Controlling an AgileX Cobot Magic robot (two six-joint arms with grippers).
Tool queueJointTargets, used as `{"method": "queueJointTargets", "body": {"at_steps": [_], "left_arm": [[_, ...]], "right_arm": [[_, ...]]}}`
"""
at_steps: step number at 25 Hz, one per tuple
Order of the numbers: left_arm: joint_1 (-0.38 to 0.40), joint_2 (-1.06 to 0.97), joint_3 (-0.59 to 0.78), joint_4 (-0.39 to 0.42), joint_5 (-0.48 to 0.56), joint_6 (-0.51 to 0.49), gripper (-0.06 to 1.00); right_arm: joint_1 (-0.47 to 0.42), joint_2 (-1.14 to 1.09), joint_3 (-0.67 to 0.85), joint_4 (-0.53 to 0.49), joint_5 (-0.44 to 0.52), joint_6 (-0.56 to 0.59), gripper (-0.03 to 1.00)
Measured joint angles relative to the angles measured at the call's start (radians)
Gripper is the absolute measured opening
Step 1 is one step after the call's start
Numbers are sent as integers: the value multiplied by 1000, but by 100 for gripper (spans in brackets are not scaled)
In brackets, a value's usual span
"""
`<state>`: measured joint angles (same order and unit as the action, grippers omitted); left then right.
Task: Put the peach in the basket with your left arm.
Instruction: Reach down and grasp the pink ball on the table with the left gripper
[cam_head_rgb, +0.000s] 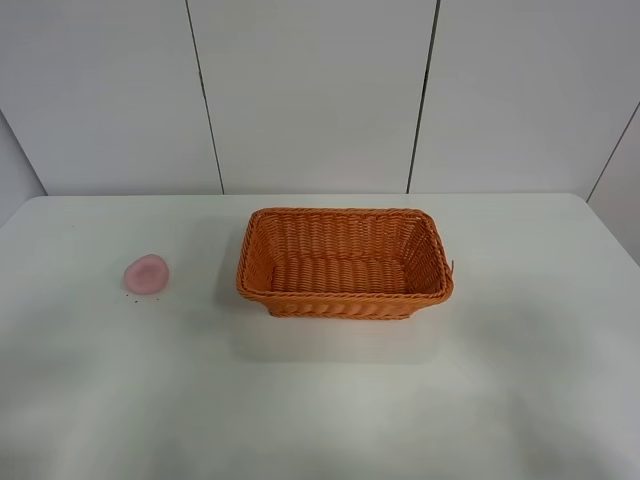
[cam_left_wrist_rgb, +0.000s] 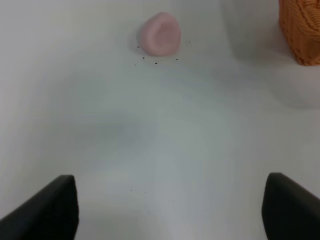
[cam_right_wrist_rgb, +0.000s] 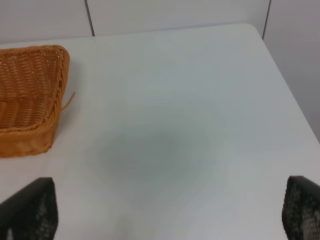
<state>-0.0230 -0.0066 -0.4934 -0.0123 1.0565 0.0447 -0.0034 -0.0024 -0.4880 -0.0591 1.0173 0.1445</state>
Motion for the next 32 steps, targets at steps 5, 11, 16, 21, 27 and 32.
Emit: {"method": "queueJointTargets", "body": {"at_steps": [5, 11, 16, 21, 27, 32], "left_arm": [[0, 0, 0, 0, 0, 0, 85], [0, 0, 0, 0, 0, 0, 85], [0, 4, -15, -2, -18, 26, 85], [0, 201, -98, -6, -78, 34, 85], [0, 677, -274, -7, -140, 36, 85], [0, 1131, -460, -7, -194, 54, 85]], "right_arm": [[0, 0, 0, 0, 0, 0, 69], [0, 0, 0, 0, 0, 0, 69], [0, 0, 0, 0, 0, 0, 69], [0, 0, 0, 0, 0, 0, 69], [0, 0, 0, 0, 0, 0, 69], [0, 0, 0, 0, 0, 0, 69]]}}
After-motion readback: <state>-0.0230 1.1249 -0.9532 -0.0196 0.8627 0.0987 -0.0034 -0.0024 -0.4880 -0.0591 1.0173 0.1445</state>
